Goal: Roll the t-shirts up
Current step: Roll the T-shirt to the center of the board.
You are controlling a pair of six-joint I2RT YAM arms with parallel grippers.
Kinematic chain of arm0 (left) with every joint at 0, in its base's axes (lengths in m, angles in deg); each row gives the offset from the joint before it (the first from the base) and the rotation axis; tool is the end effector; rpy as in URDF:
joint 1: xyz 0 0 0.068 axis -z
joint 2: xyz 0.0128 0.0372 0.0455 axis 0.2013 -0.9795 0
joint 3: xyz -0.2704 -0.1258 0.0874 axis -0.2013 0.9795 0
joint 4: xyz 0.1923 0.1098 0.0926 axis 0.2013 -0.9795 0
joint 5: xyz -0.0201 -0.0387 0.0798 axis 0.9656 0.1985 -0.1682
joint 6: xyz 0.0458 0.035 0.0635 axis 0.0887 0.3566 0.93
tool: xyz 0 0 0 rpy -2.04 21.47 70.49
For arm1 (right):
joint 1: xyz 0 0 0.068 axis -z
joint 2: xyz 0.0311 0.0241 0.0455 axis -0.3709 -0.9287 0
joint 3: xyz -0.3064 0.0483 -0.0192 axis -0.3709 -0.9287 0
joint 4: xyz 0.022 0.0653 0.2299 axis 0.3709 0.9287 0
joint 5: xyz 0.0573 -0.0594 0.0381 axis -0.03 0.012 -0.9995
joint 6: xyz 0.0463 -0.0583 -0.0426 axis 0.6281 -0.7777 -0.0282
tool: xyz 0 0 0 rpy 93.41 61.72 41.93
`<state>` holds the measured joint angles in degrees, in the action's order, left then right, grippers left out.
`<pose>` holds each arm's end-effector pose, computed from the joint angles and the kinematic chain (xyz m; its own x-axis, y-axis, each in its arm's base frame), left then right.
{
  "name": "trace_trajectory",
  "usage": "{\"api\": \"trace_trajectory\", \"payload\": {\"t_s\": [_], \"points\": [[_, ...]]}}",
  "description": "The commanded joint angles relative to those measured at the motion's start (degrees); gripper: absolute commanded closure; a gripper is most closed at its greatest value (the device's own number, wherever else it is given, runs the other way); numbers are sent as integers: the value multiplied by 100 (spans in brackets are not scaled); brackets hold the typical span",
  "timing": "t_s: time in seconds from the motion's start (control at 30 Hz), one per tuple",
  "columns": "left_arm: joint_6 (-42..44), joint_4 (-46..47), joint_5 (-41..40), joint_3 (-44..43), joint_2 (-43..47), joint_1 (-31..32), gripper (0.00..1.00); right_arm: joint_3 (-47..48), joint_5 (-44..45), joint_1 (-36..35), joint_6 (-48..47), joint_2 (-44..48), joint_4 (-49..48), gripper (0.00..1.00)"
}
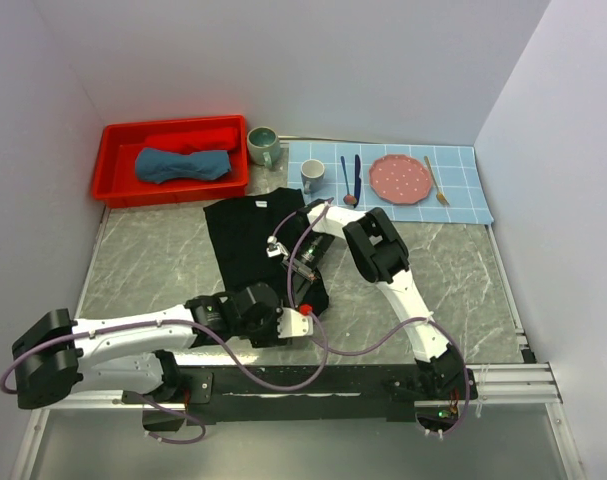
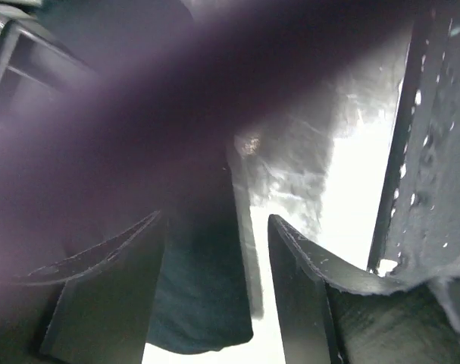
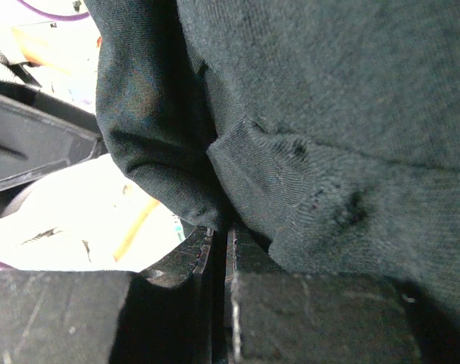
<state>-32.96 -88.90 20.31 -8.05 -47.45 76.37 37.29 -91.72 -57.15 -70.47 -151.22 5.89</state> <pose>0.0884 -0.1902 0.2132 0.0912 0.7844 -0.6135 0.9584 0.0982 0.2680 0.3120 0.3038 0.0934 -0.5947 -0.7972 -0.1039 -0.3745 0.1604 0.9133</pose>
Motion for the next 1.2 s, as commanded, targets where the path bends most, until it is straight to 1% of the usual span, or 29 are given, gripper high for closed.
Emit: {"api": "trace_trajectory", "payload": {"t_s": [0.0, 0.17, 0.3, 0.4, 0.43, 0.5, 0.53, 0.6, 0.63, 0.7, 0.73, 0.77, 0.8, 0.83, 0.87, 0.9, 0.93, 0.97, 1.0, 1.03, 1.07, 1.1, 1.13, 1.17], "points": [[347, -238, -709, 274, -48, 283, 40, 81, 662, -66, -122, -358, -86, 99], [427, -90, -1114, 574, -109, 486, 41, 90, 619, -84, -104, -385, -78, 99], [401, 139, -1772, 627, -793, 565, 43, 55, 601, -75, -113, -385, -78, 99], [305, 200, -1800, 618, -1067, 574, 52, 46, 592, -84, -131, -367, -78, 99], [313, 227, -1774, 627, -1068, 574, 59, 37, 583, -75, -122, -367, -78, 99], [339, 166, -1651, 584, -1085, 582, 67, 37, 583, -84, -131, -376, -78, 99], [331, -8, -1555, 566, -1094, 574, 76, 46, 583, -84, -113, -367, -78, 97], [339, -255, -1169, 417, -1085, 574, 84, 46, 583, -75, -122, -324, -86, 95], [365, -665, -941, 312, -1094, 582, 90, 2, 575, -23, -131, -262, -86, 94], [401, -1098, -397, 4, -1059, 583, 95, -103, 540, 92, -254, 87, -121, 91], [418, -1257, -281, -75, -1059, 591, 99, -286, 539, 292, -184, 264, -348, 86], [366, -1519, -193, -189, -1050, 583, 99, -427, 609, 399, 95, 466, -542, 85], [348, -1592, -140, -234, -1007, 565, 99, -594, 627, 522, 211, 964, -752, 83], [339, -1636, -35, -252, -989, 530, 99, -987, 645, 653, 273, 1247, -1146, 74], [339, -1654, 1, -260, -980, 495, 99, -1217, 749, 898, 413, 1555, -1376, 68], [339, -1654, 28, -269, -980, 416, 99, -1463, 802, 1014, 493, 2149, -1631, 64], [348, -1645, 89, -269, -997, 389, 99, -1910, 838, 1137, 493, 2442, -2051, 57], [348, -1645, 116, -261, -997, 354, 99, -2175, 838, 1443, 493, 2741, -2299, 54], [348, -1610, 133, -260, -1015, 284, 99, -2421, 838, 1576, 476, 3284, -2536, 52], [357, -1619, 194, -252, -1024, 266, 99, -2824, 856, 1752, 458, 3533, -2948, 46], [374, -1619, 221, -269, -1015, 223, 99, -3002, 873, 1980, 258, 3779, -3117, 40], [383, -1653, 274, -287, -1041, 83, 99, -3204, 917, 2051, 47, 4330, -3293, 38], [401, -1680, 387, -322, -1041, 3, 99, -3676, 978, 2070, -251, 4657, -3625, 27], [427, -1663, 414, -348, -1024, -93, 99, -3994, 1074, 2070, -811, 5034, -3863, 18]]}}
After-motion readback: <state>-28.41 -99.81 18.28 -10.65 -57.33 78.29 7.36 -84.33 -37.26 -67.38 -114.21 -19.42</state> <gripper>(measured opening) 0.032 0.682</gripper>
